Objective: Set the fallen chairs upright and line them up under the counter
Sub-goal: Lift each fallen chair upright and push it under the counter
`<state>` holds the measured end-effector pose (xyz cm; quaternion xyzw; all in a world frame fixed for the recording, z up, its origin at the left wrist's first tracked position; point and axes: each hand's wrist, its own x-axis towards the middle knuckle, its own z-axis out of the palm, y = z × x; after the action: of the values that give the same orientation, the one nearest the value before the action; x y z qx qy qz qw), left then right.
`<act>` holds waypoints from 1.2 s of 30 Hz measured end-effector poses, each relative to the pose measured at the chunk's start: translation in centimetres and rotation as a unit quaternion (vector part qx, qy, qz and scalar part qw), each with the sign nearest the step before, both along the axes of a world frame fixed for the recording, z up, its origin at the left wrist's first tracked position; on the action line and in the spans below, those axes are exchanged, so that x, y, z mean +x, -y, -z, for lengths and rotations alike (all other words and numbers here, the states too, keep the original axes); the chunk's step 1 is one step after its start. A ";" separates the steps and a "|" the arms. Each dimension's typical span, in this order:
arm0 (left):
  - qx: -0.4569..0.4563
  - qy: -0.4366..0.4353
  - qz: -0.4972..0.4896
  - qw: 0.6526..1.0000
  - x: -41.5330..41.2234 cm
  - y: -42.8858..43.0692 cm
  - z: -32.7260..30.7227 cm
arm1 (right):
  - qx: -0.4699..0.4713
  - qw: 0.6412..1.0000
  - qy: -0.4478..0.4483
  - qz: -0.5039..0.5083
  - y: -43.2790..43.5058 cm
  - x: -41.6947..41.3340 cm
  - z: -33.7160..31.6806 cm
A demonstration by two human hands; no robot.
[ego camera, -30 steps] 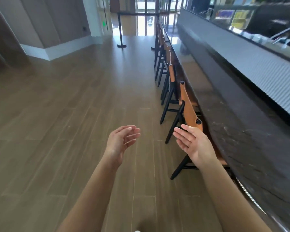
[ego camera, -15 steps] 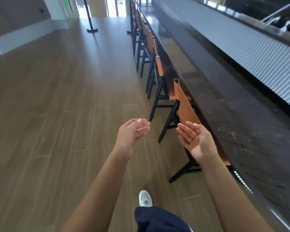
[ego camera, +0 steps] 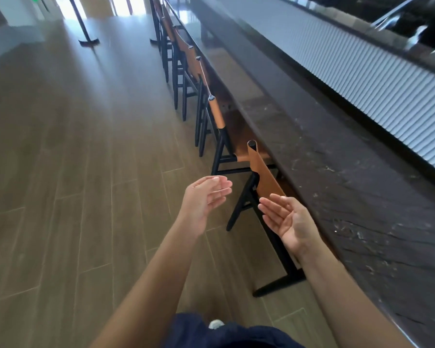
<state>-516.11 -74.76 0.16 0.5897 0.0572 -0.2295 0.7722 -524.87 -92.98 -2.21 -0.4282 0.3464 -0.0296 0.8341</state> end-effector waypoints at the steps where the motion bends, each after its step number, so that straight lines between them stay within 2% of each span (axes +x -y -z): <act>1: 0.001 -0.005 0.011 1.000 1.2 0.5 0.3 | 0.000 1.000 -0.006 0.010 0.2 0.7 0.4; 11: 0.042 -0.032 0.173 0.983 13.2 5.1 1.5 | 0.071 0.978 -0.029 0.194 0.5 7.5 2.9; 17: 0.086 -0.053 0.294 0.951 18.0 8.2 2.7 | 0.111 0.943 -0.023 0.312 -0.1 9.2 3.9; 22: 0.107 -0.129 0.340 0.925 19.4 11.7 5.2 | 0.154 0.918 -0.040 0.362 -0.1 8.6 5.0; 29: 0.146 -0.215 0.335 0.906 20.8 17.7 8.0 | 0.229 0.831 -0.082 0.500 3.0 7.3 7.2; 36: 0.226 -0.234 0.256 0.911 20.6 22.0 9.3 | 0.232 0.807 -0.119 0.529 4.4 8.1 9.3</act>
<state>-495.48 -96.77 -9.17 0.6722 0.1336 -0.5312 0.4981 -516.79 -97.41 -11.55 0.0279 0.6127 -0.3339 0.7157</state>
